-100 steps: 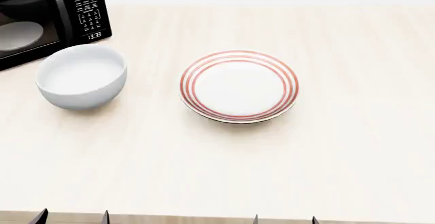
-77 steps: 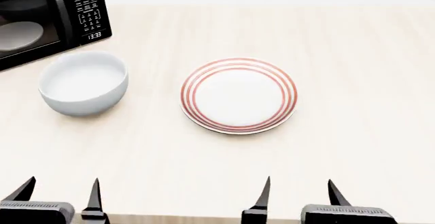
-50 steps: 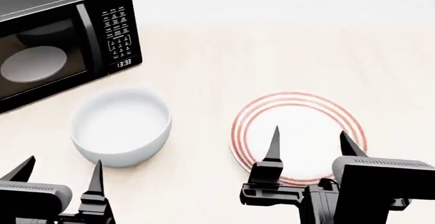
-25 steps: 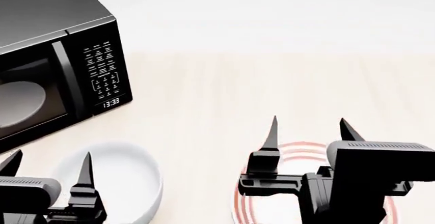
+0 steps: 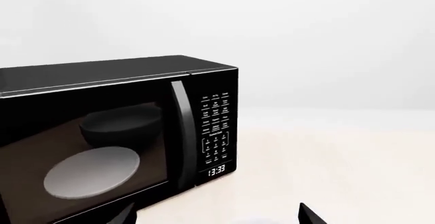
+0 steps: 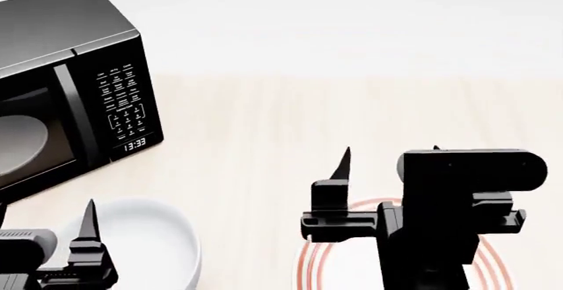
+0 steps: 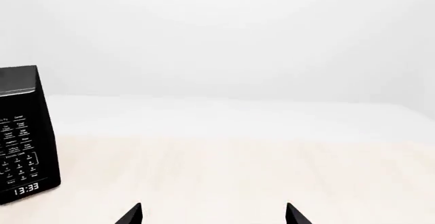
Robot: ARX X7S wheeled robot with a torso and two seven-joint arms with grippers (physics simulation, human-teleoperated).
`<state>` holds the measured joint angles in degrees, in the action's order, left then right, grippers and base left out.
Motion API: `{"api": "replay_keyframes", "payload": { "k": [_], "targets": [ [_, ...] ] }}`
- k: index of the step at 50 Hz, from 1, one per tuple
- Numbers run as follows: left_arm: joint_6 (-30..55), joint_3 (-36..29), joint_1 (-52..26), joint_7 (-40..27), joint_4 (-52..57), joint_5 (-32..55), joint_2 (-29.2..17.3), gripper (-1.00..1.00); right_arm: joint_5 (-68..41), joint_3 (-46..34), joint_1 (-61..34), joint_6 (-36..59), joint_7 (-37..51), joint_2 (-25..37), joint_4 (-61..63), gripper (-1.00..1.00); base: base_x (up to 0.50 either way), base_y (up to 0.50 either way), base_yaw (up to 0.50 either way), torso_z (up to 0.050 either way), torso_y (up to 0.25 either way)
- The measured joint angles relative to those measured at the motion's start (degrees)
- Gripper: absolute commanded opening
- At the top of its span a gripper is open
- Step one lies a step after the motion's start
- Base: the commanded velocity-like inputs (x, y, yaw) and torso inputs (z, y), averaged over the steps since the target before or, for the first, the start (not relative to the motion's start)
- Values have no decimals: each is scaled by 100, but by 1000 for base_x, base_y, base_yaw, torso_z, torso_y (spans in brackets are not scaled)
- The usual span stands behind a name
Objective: Put the white bowl to the right of the plate.
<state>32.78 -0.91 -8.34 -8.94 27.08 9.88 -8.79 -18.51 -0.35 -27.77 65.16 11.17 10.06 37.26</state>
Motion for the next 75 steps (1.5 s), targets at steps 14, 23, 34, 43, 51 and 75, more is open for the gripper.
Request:
{"api": "replay_keyframes", "payload": {
  "k": [14,23,34,43,51,75],
  "targets": [
    [-420,740,194,-39,-560,235,-189,100,-442,-184,-1016,1650,144,-343,73,100,0,0,0,0,0],
    [-693,1123,430,-256,-657,168,-254,100,-667,-388,-1441,1993,510,-595,60,100,0,0,0,0,0],
    [-969,1410,644,-447,-670,123,-285,100,-3442,-134,-2116,2216,3374,-841,-627,100,0,0,0,0,0],
    [-1088,1583,721,-493,-669,209,-309,100,-5652,-399,-2629,2105,5540,-890,-1386,100,0,0,0,0,0],
    [-1130,1795,780,-541,-653,323,-347,100,-6667,-896,-3043,1913,6466,-904,-2268,100,0,0,0,0,0],
    [-1104,2197,889,-695,-564,547,-440,100,-7988,-2526,-3963,932,7077,-948,-4693,100,0,0,0,0,0]
  ]
}}
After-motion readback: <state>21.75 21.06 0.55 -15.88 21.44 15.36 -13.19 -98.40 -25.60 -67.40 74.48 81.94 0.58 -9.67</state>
